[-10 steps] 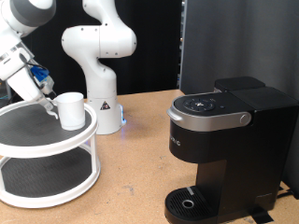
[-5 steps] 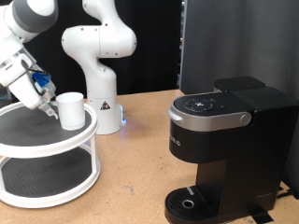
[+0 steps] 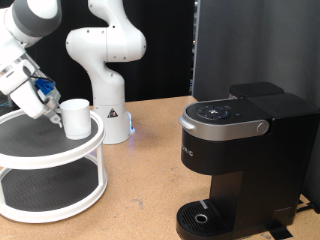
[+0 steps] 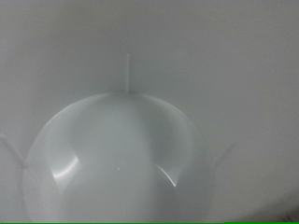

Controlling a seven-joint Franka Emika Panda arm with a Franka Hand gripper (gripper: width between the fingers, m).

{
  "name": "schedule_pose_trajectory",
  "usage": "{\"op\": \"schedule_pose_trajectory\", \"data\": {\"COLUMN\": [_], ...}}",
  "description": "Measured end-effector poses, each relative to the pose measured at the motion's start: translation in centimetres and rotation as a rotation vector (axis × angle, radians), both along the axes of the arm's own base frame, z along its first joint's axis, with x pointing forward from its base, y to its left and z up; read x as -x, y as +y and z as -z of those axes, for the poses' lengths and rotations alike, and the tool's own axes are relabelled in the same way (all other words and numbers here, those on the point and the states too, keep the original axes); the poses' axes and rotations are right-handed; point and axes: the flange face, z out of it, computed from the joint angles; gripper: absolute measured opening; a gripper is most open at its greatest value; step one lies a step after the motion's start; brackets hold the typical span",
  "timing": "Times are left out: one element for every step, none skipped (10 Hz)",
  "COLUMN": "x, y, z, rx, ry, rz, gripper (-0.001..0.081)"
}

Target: Make a cup of coffee with the keurig machine

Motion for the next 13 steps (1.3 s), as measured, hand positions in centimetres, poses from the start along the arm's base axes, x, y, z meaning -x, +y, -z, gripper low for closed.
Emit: {"op": "schedule_pose_trajectory", "data": {"x": [0.0,0.0,0.0,0.0,0.0,0.0,-0.1,-0.1,-0.2,-0.4,-0.5,-0.7,-0.8], "y": [0.0,0.0,0.0,0.0,0.0,0.0,0.0,-0.1,-0.1,-0.1,0.0,0.2,0.4], "z": [0.0,0.0,0.0,0.0,0.0,-0.1,-0.3,-0.7,-1.4,-2.1,-3.0,-3.8,-4.7], "rx": [-0.001,-0.002,-0.003,-0.003,-0.004,-0.007,-0.014,-0.028,-0.044,-0.057,-0.067,-0.073,-0.078], "ry": [-0.001,-0.002,-0.002,-0.002,-0.001,0.000,0.001,0.007,0.014,0.023,0.033,0.042,0.047], "rz": [0.001,0.003,0.003,0.003,0.002,0.000,-0.005,-0.011,-0.014,-0.013,-0.012,-0.014,-0.020], "gripper": [0.0427,0.0249,0.0249,0.0076,0.0070,0.0070,0.0070,0.0070,0.0070,0.0070,0.0070,0.0070,0.0070]}}
